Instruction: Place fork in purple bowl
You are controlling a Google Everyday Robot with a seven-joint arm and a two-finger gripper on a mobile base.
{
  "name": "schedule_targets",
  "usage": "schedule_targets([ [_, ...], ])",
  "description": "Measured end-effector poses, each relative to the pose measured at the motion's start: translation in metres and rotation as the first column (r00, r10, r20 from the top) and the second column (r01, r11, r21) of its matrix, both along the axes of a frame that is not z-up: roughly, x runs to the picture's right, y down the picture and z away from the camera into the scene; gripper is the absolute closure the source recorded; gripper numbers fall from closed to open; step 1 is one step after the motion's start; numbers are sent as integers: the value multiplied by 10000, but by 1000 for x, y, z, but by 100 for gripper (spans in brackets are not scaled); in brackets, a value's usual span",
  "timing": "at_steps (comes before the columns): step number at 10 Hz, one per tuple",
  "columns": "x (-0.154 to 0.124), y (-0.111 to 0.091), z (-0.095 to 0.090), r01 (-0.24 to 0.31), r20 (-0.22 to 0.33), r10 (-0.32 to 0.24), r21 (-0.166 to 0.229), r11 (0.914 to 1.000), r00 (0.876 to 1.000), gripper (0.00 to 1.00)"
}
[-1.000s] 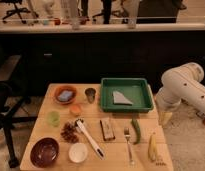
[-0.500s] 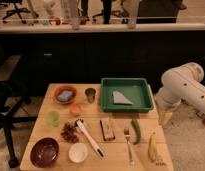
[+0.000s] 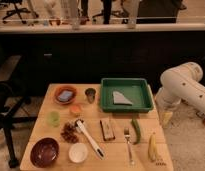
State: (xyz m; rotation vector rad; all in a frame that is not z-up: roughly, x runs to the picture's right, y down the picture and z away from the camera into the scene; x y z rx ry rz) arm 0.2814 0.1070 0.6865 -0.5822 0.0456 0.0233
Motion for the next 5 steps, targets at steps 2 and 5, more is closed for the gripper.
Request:
schedule_targets([
  [2,4,2,-2,-26,-60,25,-40,10000,10000,20],
  [5,1,3,-1,229,282,-228,-22,9997,9993,20],
])
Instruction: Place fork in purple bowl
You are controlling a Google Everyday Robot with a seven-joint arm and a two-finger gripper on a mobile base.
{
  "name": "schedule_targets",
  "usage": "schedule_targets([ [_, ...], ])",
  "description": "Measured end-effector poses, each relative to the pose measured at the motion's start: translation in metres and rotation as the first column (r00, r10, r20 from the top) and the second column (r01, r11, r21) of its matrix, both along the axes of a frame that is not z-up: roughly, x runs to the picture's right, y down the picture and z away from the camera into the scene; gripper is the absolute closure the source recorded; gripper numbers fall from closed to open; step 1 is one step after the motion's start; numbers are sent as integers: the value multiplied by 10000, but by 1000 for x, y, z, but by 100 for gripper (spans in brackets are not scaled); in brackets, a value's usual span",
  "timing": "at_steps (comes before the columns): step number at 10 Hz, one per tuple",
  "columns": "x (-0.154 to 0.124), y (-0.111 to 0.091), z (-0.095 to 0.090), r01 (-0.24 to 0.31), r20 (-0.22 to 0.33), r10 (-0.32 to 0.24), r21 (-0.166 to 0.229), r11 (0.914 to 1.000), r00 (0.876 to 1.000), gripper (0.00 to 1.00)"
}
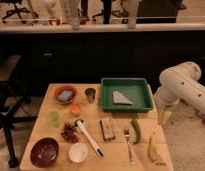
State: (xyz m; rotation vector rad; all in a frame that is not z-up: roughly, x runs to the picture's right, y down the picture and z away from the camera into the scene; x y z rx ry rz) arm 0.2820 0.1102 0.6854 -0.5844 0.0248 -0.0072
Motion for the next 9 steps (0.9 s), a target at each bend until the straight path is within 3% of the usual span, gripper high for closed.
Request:
schedule_targets([
  [1,-7,6,-2,659,532,-655,-52,9978,9964,20],
  [2,-17,10,-1,1627,1228,-1602,-98,9866,9794,20],
  [4,-27,19,3,3333,2469,-3202,-123,9427,9146,20],
  [5,-30,28,9,4573,3533,-4288,31,8893,8315,20],
  [7,-32,36,14,5737,4726,-5255,504,8175,7074,20],
  [8,-32,43,17,6243,5336,-5620,791,7772,6320,20],
  [9,-35,51,22,6826,5934,-6006,1142,7218,5359,20],
])
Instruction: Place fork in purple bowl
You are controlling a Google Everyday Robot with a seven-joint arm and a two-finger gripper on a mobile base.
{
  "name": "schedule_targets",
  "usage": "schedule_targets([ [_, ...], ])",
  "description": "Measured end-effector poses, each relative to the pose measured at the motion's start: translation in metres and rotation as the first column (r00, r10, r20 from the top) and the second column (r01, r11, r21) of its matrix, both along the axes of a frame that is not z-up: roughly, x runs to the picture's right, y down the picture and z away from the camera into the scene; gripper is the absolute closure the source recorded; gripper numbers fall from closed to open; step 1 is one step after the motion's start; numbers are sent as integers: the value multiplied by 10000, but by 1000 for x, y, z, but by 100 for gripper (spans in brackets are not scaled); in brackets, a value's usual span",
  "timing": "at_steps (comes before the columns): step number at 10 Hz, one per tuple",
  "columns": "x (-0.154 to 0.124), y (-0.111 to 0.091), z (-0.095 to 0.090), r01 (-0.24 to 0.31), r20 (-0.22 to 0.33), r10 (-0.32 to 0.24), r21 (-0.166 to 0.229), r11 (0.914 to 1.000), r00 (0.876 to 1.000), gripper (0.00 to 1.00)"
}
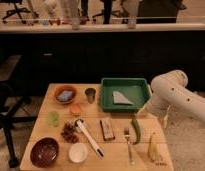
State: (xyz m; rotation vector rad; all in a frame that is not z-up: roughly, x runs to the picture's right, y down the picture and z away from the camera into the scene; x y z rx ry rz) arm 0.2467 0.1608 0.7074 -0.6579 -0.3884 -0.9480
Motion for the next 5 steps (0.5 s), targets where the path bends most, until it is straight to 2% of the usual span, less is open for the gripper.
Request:
schedule_targets([
  [1,-4,5,5,742,674,-732,-117,9972,9950,20],
  [2,-4,10,8,1357,1193,-1323,-200,9906,9840,20],
  [3,-4,13,9,1669,1484,-1616,-233,9857,9756,20],
  [5,-5,14,10,1857,1662,-1794,-234,9823,9696,20],
])
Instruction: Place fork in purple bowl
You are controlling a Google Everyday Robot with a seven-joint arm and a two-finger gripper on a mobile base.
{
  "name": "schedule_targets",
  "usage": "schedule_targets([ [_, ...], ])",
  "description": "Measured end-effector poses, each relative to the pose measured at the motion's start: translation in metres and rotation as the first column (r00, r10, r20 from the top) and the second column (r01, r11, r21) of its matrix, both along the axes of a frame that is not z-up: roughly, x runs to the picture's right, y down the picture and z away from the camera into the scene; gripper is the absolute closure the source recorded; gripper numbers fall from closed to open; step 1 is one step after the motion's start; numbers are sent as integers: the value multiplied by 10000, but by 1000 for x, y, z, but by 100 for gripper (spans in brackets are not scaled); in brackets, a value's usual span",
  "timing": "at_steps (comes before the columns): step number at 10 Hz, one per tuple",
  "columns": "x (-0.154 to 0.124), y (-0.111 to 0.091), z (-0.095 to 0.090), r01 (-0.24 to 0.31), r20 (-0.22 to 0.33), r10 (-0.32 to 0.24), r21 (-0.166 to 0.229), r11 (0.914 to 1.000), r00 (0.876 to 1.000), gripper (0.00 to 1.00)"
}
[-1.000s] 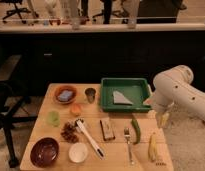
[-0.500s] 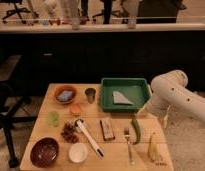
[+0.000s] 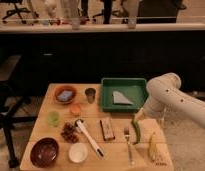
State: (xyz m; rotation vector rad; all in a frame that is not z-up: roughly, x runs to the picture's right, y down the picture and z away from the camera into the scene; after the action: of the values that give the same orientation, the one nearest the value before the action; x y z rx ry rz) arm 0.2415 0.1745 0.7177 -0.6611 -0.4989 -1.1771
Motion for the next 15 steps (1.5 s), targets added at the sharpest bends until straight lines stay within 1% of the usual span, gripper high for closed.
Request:
schedule_targets([
  [2,-3,2,2,5,-79,-4,171,9999,10000,20],
  [3,-10,2,6,54,-94,-52,257,9997,9999,20],
  [5,-38,4,19,142,-18,-142,371,9992,9999,20],
  [7,-47,7,28,200,-12,-200,405,9990,9998,20],
  [9,-49,11,34,57,4,-57,517,9986,10000,20],
  [10,-50,15,39,-78,11,78,576,9983,10000,20],
  [11,-50,23,47,-300,5,300,598,9978,9995,20],
  [13,-55,29,55,-512,125,505,625,9967,9986,20],
  [15,-58,35,62,-607,204,597,526,9968,9980,20],
])
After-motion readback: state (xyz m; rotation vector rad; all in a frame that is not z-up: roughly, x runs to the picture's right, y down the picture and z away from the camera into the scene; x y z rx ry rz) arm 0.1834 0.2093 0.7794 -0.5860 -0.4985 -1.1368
